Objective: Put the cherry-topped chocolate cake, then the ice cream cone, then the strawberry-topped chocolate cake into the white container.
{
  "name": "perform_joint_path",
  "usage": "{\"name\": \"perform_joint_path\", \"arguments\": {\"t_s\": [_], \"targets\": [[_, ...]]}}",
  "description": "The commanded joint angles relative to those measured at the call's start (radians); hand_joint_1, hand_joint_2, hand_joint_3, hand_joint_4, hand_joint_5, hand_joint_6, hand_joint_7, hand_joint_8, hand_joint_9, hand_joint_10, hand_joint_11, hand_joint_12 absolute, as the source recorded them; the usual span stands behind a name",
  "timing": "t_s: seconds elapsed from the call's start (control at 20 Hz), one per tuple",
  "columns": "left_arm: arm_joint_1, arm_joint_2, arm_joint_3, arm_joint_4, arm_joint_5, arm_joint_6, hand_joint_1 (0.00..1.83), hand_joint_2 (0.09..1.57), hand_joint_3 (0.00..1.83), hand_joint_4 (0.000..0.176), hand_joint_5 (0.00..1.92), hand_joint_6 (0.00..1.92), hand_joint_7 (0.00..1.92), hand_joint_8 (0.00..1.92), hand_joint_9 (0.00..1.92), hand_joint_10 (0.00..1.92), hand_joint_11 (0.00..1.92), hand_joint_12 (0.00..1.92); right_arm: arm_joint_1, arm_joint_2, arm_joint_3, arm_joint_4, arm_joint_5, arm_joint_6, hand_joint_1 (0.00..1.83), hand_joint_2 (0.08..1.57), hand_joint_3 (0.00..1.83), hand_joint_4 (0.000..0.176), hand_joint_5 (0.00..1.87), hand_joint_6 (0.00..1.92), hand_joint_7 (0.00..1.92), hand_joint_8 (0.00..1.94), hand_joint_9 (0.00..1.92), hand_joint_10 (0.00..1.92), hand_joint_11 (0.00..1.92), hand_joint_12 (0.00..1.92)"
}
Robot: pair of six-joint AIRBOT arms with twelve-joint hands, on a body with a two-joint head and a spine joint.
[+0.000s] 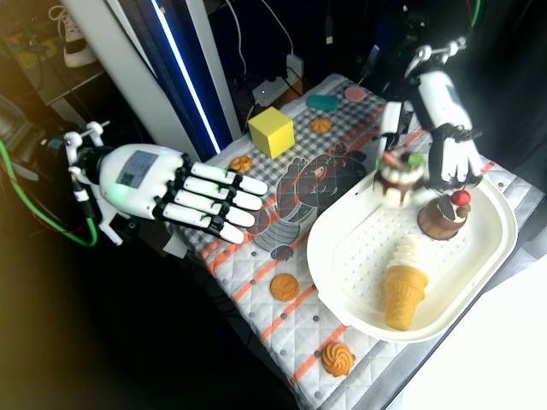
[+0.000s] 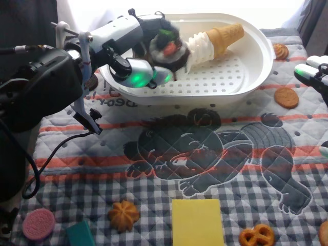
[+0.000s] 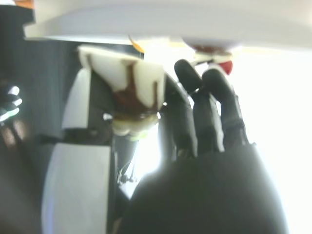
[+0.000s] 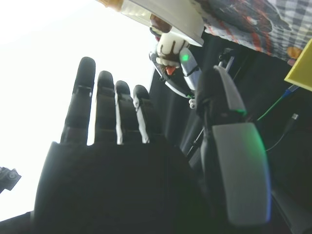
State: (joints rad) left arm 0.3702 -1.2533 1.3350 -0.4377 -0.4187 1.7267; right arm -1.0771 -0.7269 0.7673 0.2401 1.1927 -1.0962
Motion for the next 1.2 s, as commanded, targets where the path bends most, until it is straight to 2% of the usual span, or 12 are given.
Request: {"name": "perform_joint_path", "arguments": {"t_s": [0.0, 0.05, 0.1, 0.15, 0.2, 0.35, 0.4, 0.55, 0.65, 1.0, 1.1, 1.15], "targets": [[0.002, 0.007, 0.003, 0.002, -0.107, -0.007, 0.84, 1.18, 0.0, 0.12, 0.04, 0.19, 0.13, 0.04, 0.0, 0.35, 0.0, 1.11, 0.0, 0.006, 0.003, -0.004, 0.133, 0.005, 0.73, 1.28, 0.0, 0.0, 0.0, 0.0, 0.04, 0.0, 0.1, 0.04, 0.0, 0.64], [0.003, 0.01, -0.002, 0.002, -0.111, -0.007, 0.68, 1.15, 0.0, 0.12, 0.01, 0.04, 0.03, 0.01, 0.0, 0.08, 0.0, 0.85, -0.001, 0.008, 0.003, -0.004, 0.135, 0.007, 0.71, 1.28, 0.0, 0.003, 0.0, 0.0, 0.03, 0.0, 0.1, 0.05, 0.0, 0.71], [0.006, 0.017, -0.011, 0.002, -0.123, -0.007, 0.61, 1.12, 0.0, 0.122, 0.0, 0.01, 0.0, 0.0, 0.0, 0.02, 0.0, 0.66, -0.002, 0.01, 0.002, -0.004, 0.139, 0.012, 0.73, 1.27, 0.0, 0.003, 0.0, 0.0, 0.04, 0.01, 0.1, 0.05, 0.0, 0.72], [0.012, 0.029, -0.026, 0.002, -0.143, -0.007, 0.6, 1.11, 0.0, 0.126, 0.0, 0.0, 0.0, 0.0, 0.0, 0.0, 0.0, 0.13, -0.004, 0.011, 0.002, -0.004, 0.146, 0.014, 0.75, 1.27, 0.0, 0.001, 0.0, 0.0, 0.05, 0.01, 0.1, 0.05, 0.0, 0.73], [0.017, 0.041, -0.039, 0.004, -0.155, -0.007, 0.62, 1.11, 0.0, 0.108, 0.0, 0.0, 0.0, 0.0, 0.0, 0.0, 0.0, 0.03, -0.004, 0.011, 0.002, -0.004, 0.15, 0.014, 0.78, 1.27, 0.0, 0.0, 0.0, 0.0, 0.06, 0.01, 0.11, 0.05, 0.0, 0.73], [0.05, 0.106, -0.116, 0.033, -0.241, -0.016, 0.69, 1.13, 0.01, 0.171, 0.0, 0.0, 0.0, 0.0, 0.0, 0.0, 0.0, 0.0, -0.008, 0.015, -0.005, -0.005, 0.169, 0.014, 0.75, 1.28, 0.0, 0.0, 0.0, 0.0, 0.04, 0.0, 0.09, 0.05, 0.0, 0.71], [0.069, 0.135, -0.146, 0.065, -0.284, -0.061, 0.74, 1.13, 0.01, 0.175, 0.0, 0.0, 0.0, 0.0, 0.0, 0.0, 0.0, 0.0, -0.009, 0.019, -0.01, -0.005, 0.177, 0.014, 0.74, 1.27, 0.0, 0.0, 0.0, 0.0, 0.03, 0.0, 0.08, 0.04, 0.0, 0.7], [0.121, 0.21, -0.208, 0.154, -0.398, -0.223, 0.71, 1.11, 0.0, 0.176, 0.0, 0.0, 0.0, 0.0, 0.0, 0.0, 0.0, 0.0, -0.015, 0.032, -0.023, -0.005, 0.196, 0.014, 0.66, 1.24, 0.0, 0.0, 0.0, 0.0, 0.05, 0.0, 0.13, 0.07, 0.0, 0.87], [0.174, 0.274, -0.278, 0.17, -0.506, -0.229, 0.62, 1.1, 0.0, 0.176, 0.0, 0.0, 0.0, 0.0, 0.0, 0.0, 0.0, 0.0, -0.018, 0.04, -0.03, -0.005, 0.212, 0.014, 0.66, 1.21, 0.0, 0.013, 0.0, 0.0, 0.04, 0.0, 0.12, 0.08, 0.0, 0.83], [0.37, 0.421, -0.453, 0.188, -0.846, -0.244, 0.7, 1.16, 0.01, 0.176, 0.0, 0.0, 0.0, 0.0, 0.0, 0.0, 0.02, 0.02, -0.018, 0.051, -0.038, -0.004, 0.289, 0.014, 0.59, 1.19, 0.0, 0.008, 0.0, 0.0, 0.0, 0.0, 0.14, 0.11, 0.0, 1.01], [0.416, 0.433, -0.464, 0.18, -0.912, -0.276, 0.59, 1.23, 0.01, 0.176, 0.0, 0.0, 0.0, 0.0, 0.02, 0.01, 0.0, 0.26, -0.018, 0.052, -0.039, -0.001, 0.309, 0.014, 0.59, 1.18, 0.0, 0.015, 0.0, 0.0, 0.02, 0.01, 0.16, 0.15, 0.0, 1.15], [0.439, 0.436, -0.464, 0.172, -0.941, -0.309, 0.53, 1.27, 0.01, 0.176, 0.0, 0.0, 0.0, 0.0, 0.03, 0.01, 0.0, 0.38, -0.018, 0.053, -0.039, 0.006, 0.321, 0.014, 0.55, 1.21, 0.01, 0.0, 0.0, 0.0, 0.02, 0.0, 0.14, 0.16, 0.0, 1.11]]}}
